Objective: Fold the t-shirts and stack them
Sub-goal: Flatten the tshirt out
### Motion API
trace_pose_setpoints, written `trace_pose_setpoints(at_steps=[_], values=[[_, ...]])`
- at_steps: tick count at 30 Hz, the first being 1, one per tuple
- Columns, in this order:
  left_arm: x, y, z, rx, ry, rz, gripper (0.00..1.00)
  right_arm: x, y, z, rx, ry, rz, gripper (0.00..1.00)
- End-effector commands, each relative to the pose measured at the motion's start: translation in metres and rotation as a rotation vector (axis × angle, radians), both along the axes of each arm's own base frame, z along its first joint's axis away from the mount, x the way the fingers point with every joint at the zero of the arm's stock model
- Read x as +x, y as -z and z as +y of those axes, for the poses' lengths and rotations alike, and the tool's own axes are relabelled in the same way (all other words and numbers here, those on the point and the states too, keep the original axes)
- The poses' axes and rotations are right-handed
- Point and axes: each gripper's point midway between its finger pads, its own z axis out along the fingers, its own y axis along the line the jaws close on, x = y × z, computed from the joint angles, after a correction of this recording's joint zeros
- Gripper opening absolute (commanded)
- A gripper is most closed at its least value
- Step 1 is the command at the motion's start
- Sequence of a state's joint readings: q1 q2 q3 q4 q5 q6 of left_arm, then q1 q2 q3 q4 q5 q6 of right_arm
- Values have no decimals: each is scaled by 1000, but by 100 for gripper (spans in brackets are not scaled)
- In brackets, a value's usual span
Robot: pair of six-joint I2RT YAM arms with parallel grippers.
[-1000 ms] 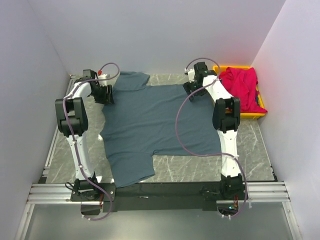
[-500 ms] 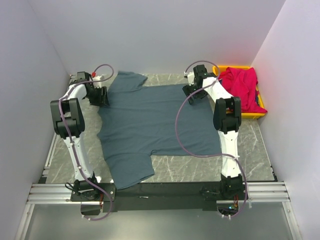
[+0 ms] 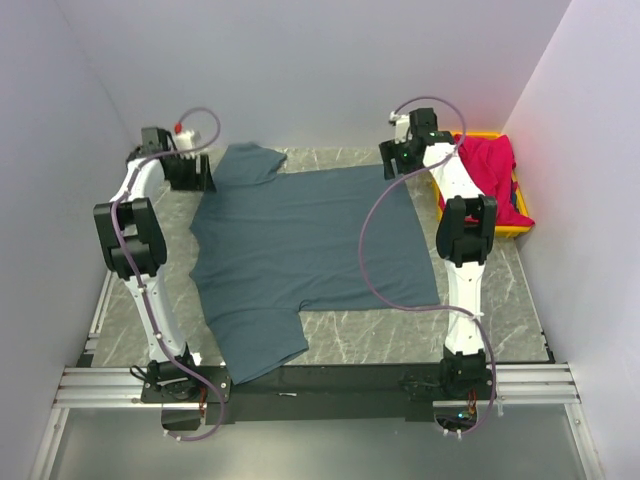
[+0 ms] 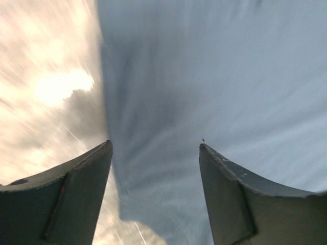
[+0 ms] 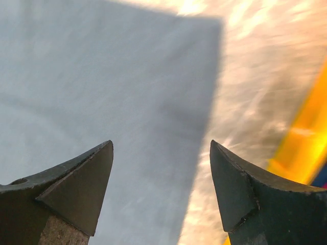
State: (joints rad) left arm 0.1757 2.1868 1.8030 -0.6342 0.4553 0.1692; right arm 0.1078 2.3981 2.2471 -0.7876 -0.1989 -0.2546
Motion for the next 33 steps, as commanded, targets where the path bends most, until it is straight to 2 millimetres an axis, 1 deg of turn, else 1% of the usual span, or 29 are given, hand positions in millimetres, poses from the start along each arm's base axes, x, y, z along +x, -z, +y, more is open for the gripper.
trace_pose_setpoints(at_steps=[1, 2, 3, 4, 5, 7, 8, 9, 12, 13, 14, 15, 16, 17, 18, 19, 21, 22, 23, 24, 25, 26, 27, 28, 29, 30, 31, 32, 33], values=[[58, -61, -3, -33, -30, -224, 76, 38, -54, -11, 25, 104, -212, 82], [73, -76, -1, -25, -42, -269, 76, 44, -50, -14, 11, 123, -224, 82], [81, -75, -3, -17, -49, -274, 76, 54, -53, -16, 7, 135, -263, 82], [93, -74, -3, -20, -53, -286, 77, 60, -56, -18, 5, 147, -288, 82], [98, -72, -6, -24, -54, -288, 77, 65, -50, -19, -1, 156, -294, 82], [110, -66, -6, -22, -69, -301, 77, 77, -53, -20, -5, 156, -338, 82], [112, -64, -10, -22, -65, -306, 77, 80, -45, -19, -10, 151, -335, 82], [114, -61, -8, -16, -73, -307, 77, 86, -47, -19, -11, 149, -360, 82], [116, -52, -9, 2, -75, -315, 77, 94, -33, -21, -24, 152, -372, 82], [115, -50, -11, 6, -68, -313, 77, 95, -32, -20, -24, 146, -374, 82], [111, -45, -13, 4, -58, -292, 77, 96, -24, -21, -37, 139, -363, 81], [108, -43, -15, 14, -34, -286, 76, 93, -20, -21, -53, 135, -343, 80], [103, -43, -19, 5, -9, -278, 76, 92, -23, -23, -69, 130, -344, 80], [94, -39, -22, 0, 15, -249, 75, 88, -28, -23, -75, 121, -344, 80], [89, -41, -24, -2, 37, -245, 74, 82, -28, -25, -89, 111, -324, 81], [76, -46, -30, -11, 82, -241, 73, 70, -36, -20, -90, 45, -315, 81], [57, -54, -35, -14, 138, -232, 73, 52, -49, -20, -92, 5, -295, 83], [38, -63, -36, -3, 169, -239, 74, 34, -61, -21, -93, -14, -287, 84], [26, -73, -37, -29, 198, -253, 74, 24, -69, -17, -77, -44, -279, 84], [13, -79, -39, -40, 230, -256, 75, 9, -74, -15, -71, -67, -249, 84], [-17, -83, -42, -43, 293, -231, 76, -7, -91, -16, -71, -92, -255, 85], [-34, -85, -42, -47, 338, -213, 76, -19, -97, -15, -66, -113, -242, 86], [-54, -83, -45, -14, 460, -220, 75, -47, -89, -7, -19, -172, -157, 86], [-94, -80, -51, -34, 518, -127, 74, -66, -103, -5, -18, -226, -152, 86], [-116, -77, -53, -35, 574, -90, 73, -84, -99, -2, -10, -269, -109, 84], [-132, -72, -51, 0, 659, -87, 72, -114, -91, 2, 11, -314, -13, 82], [-157, -66, -52, -7, 685, -37, 69, -135, -81, 3, 2, -373, 48, 81], [-181, -60, -55, -25, 714, 33, 66, -153, -73, 4, 1, -405, 110, 75], [-193, -55, -55, -9, 753, 52, 63, -179, -63, 2, 5, -425, 206, 72]])
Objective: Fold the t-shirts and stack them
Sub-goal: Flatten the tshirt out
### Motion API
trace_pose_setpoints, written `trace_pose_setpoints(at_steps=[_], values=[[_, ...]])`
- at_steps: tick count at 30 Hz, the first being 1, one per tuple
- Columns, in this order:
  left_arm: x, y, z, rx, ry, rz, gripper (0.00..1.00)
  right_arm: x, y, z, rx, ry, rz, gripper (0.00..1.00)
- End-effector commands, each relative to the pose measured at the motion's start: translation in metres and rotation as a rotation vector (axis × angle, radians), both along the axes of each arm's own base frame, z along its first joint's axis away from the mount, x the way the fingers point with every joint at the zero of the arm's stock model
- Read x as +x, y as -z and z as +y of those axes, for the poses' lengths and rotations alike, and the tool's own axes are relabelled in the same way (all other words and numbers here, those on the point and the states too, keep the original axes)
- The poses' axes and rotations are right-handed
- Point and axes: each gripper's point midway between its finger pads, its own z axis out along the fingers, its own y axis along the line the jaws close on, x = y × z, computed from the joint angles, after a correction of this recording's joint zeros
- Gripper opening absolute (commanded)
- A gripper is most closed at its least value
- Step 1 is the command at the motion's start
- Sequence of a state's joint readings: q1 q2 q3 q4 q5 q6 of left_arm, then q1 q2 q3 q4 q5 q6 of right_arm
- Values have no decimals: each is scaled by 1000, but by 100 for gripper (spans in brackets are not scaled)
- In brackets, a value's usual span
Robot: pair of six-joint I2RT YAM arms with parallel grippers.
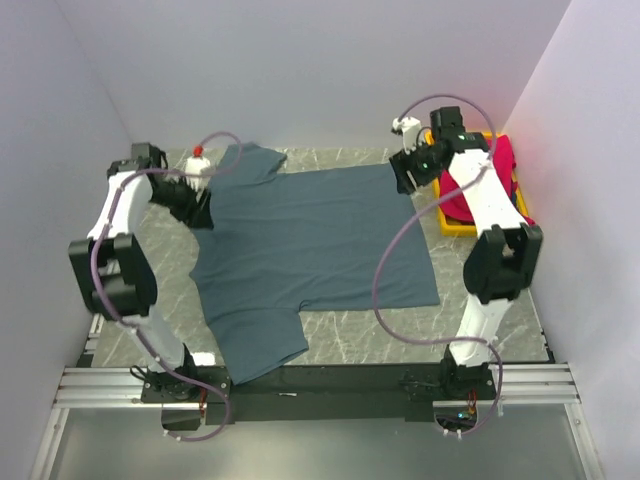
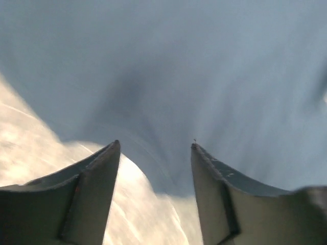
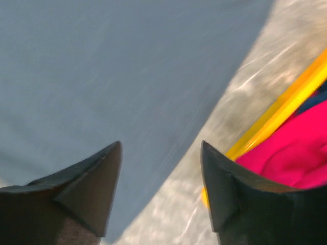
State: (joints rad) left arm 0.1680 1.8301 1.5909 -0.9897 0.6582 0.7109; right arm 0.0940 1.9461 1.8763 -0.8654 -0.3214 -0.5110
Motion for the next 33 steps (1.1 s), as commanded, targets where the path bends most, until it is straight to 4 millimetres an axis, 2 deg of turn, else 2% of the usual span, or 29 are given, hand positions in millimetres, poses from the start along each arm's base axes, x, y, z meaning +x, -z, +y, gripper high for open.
trace_pose_setpoints(at_steps=[1, 2, 3, 4, 5, 6, 7, 9, 10, 12, 14, 18, 24, 29, 33], values=[[-97, 27, -12, 42, 256, 184, 58, -101, 39, 6, -9, -186, 331, 68], [-103, 31, -13, 67, 271, 175, 56, -114, 44, 7, -10, -195, 362, 65], [-112, 34, -14, 86, 292, 165, 55, -133, 60, 5, -18, -203, 416, 64], [-131, 37, -15, 112, 302, 159, 53, -141, 56, 5, -31, -206, 395, 62], [-137, 38, -20, 126, 319, 141, 53, -150, 59, 8, -40, -219, 399, 61], [-141, 31, -23, 145, 333, 84, 53, -165, 69, 10, -46, -234, 423, 60], [-158, 41, -27, 142, 358, 109, 53, -173, 66, 11, -53, -245, 405, 60], [-178, 45, -37, 164, 438, 97, 54, -186, 73, 16, -89, -283, 391, 59], [-195, 50, -38, 175, 461, 97, 54, -201, 81, 12, -110, -298, 402, 59], [-215, 59, -47, 250, 587, 79, 55, -217, 97, 10, -158, -330, 416, 59], [-235, 67, -53, 310, 674, 38, 56, -224, 101, 9, -178, -348, 408, 58], [-251, 68, -64, 365, 752, -12, 60, -231, 118, -3, -250, -356, 391, 57], [-270, 58, -72, 443, 873, 15, 64, -246, 130, -23, -343, -388, 392, 57], [-305, 66, -86, 521, 1022, 51, 66, -254, 137, -37, -390, -396, 403, 57], [-325, 76, -95, 588, 1069, 54, 66, -258, 141, -44, -403, -392, 420, 57]])
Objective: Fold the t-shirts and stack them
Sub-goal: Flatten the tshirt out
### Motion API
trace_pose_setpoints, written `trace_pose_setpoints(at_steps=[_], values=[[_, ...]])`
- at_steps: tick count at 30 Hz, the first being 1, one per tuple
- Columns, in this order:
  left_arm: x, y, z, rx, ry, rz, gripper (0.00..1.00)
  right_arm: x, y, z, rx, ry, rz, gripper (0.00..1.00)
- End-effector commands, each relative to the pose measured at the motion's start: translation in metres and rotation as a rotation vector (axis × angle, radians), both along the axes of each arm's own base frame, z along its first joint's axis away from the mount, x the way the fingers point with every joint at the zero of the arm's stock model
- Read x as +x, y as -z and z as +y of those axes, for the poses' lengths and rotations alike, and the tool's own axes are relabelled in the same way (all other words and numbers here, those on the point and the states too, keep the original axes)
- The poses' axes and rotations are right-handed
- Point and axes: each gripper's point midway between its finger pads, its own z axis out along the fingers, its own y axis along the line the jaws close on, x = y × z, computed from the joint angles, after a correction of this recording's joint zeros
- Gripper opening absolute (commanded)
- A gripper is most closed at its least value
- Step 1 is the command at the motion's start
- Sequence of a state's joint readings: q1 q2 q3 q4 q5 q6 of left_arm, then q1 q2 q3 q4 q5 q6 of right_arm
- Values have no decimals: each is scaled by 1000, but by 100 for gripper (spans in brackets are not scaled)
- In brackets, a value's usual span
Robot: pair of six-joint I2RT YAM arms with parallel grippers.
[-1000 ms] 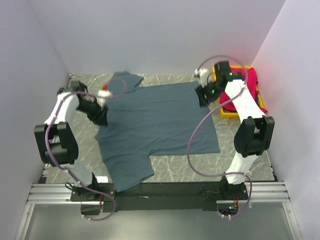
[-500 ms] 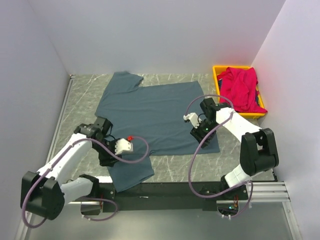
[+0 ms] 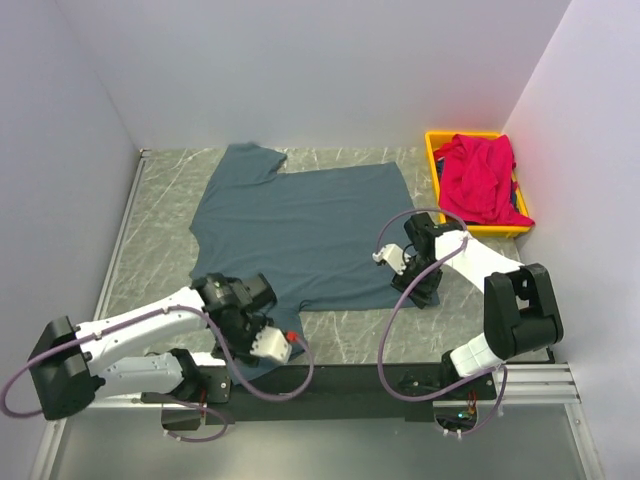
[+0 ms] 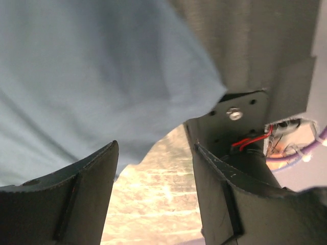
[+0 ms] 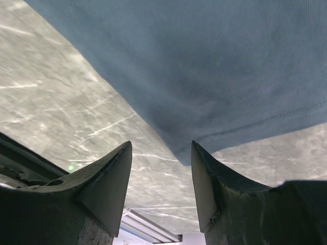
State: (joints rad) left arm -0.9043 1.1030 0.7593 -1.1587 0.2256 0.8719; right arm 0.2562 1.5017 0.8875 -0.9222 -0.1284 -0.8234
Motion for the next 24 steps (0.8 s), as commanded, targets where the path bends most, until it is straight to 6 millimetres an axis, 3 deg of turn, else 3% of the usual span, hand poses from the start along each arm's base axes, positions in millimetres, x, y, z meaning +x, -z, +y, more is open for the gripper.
trace_pose_setpoints(at_steps=[1, 9, 12, 13, 14, 20, 24], values=[[-13, 5, 2, 85, -21, -24, 65, 9, -5, -11, -23, -14, -62, 57], [-44, 12, -15, 238, 37, -42, 63, 18, -15, -20, -20, 23, -73, 57], [-63, 1, -38, 228, -12, 45, 65, 20, -16, -21, -20, 23, -75, 58], [-63, 4, -35, 258, 2, 21, 75, 20, -16, -21, -19, 24, -73, 58], [-63, 8, -33, 270, 21, -22, 75, 21, -16, -21, -18, 26, -73, 58], [-64, 24, -42, 272, -1, -89, 69, 24, -20, -22, -14, 44, -80, 58], [-60, 35, -36, 290, -17, -125, 67, 25, -21, -24, -20, 44, -79, 58]])
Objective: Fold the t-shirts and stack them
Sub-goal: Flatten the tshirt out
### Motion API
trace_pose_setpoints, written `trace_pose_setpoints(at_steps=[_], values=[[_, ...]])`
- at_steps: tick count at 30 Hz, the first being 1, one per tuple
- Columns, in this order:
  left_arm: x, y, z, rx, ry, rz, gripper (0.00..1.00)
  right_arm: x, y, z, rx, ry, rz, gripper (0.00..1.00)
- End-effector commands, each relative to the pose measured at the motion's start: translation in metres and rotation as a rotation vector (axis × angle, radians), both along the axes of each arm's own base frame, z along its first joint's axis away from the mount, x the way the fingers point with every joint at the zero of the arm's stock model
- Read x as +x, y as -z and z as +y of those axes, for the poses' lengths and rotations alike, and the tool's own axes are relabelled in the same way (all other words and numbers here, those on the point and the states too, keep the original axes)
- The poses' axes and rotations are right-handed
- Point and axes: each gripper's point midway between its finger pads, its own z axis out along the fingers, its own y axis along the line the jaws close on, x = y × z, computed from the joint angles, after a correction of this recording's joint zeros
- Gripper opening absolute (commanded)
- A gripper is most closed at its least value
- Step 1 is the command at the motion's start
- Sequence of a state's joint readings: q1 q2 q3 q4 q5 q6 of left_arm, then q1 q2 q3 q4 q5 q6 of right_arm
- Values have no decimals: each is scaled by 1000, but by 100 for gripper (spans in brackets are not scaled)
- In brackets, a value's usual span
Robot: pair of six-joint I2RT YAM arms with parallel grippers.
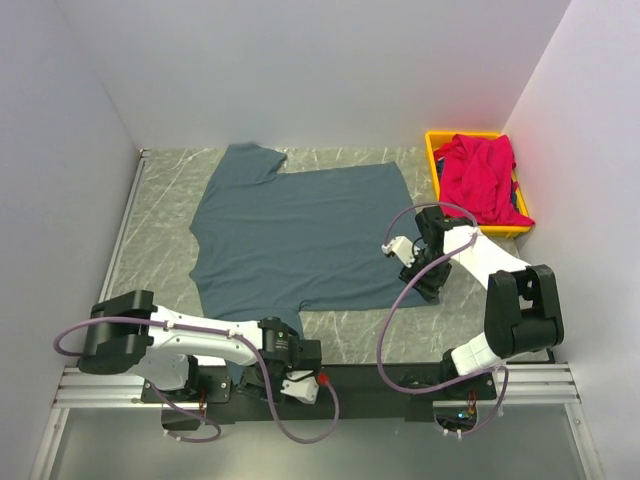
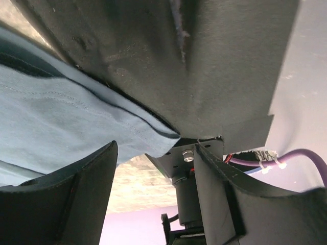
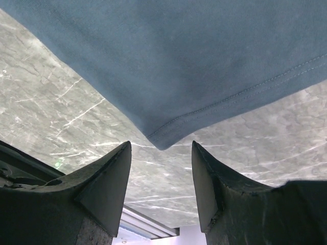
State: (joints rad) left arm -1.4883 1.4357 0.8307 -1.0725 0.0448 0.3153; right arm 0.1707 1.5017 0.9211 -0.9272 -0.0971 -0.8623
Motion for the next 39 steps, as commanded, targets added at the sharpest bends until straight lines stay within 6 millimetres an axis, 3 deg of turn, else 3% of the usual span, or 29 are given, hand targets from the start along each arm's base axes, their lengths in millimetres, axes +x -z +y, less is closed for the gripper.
trace_pose_setpoints(at_steps=[1, 16, 25, 30, 36, 37, 39], values=[[4, 7, 0, -3, -44, -49, 67, 11, -12, -2, 2, -4, -38, 58], [4, 20, 10, 117, -69, -43, 74, 9, -14, -3, 5, -15, -13, 62], [12, 28, 15, 201, -129, -36, 66, 8, -11, -2, 7, -15, 13, 63], [15, 30, 15, 212, -143, -30, 50, 11, -11, 0, 20, -20, 8, 63], [15, 26, 13, 178, -146, -35, 6, 9, -10, 0, 30, -40, -2, 63], [23, 23, 13, 173, -139, -76, 1, 8, -10, 0, 34, -43, -1, 64], [24, 18, 13, 156, -135, -79, 1, 6, -9, 1, 45, -64, 3, 66]])
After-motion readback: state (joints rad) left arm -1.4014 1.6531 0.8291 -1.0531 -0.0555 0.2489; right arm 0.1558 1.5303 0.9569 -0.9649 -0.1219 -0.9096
